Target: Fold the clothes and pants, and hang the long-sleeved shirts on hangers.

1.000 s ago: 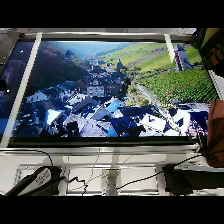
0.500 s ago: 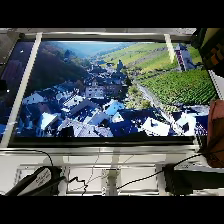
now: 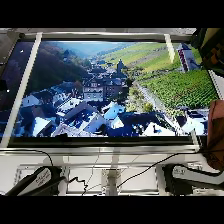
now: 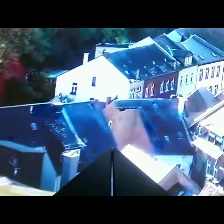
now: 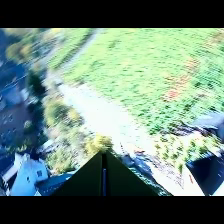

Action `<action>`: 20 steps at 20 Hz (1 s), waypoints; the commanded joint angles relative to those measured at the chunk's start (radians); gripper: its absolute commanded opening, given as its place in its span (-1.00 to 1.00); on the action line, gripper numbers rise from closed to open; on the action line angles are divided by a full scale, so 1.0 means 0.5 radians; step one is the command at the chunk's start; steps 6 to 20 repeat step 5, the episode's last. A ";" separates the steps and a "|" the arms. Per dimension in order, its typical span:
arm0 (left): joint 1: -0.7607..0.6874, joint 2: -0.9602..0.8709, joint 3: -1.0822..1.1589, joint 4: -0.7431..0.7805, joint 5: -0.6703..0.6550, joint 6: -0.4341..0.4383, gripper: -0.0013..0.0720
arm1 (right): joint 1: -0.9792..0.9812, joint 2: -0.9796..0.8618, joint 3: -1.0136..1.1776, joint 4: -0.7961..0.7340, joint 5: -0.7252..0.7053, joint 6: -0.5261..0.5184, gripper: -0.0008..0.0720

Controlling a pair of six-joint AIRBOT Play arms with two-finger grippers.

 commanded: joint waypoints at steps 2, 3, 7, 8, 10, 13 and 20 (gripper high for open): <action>0.002 -0.001 -0.001 0.001 0.001 0.000 -0.91 | 0.588 0.165 0.024 -0.243 -0.040 -0.135 -0.94; 0.002 -0.001 -0.001 0.001 0.000 0.000 -0.91 | 0.668 0.169 0.024 -0.304 -0.037 -0.135 -0.94; 0.002 -0.001 -0.001 0.001 0.000 0.000 -0.91 | 0.786 0.159 0.024 -0.395 -0.037 -0.134 -0.94; 0.002 -0.001 -0.001 0.001 0.000 0.000 -0.91 | 0.786 0.159 0.024 -0.395 -0.037 -0.134 -0.94; 0.002 -0.001 -0.001 0.001 0.000 0.000 -0.91 | 0.786 0.159 0.024 -0.395 -0.037 -0.134 -0.94; 0.002 -0.001 -0.001 0.001 0.000 0.000 -0.91 | 0.786 0.159 0.024 -0.395 -0.037 -0.134 -0.94; 0.002 -0.001 -0.001 0.001 0.000 0.000 -0.91 | 0.786 0.159 0.024 -0.395 -0.037 -0.134 -0.94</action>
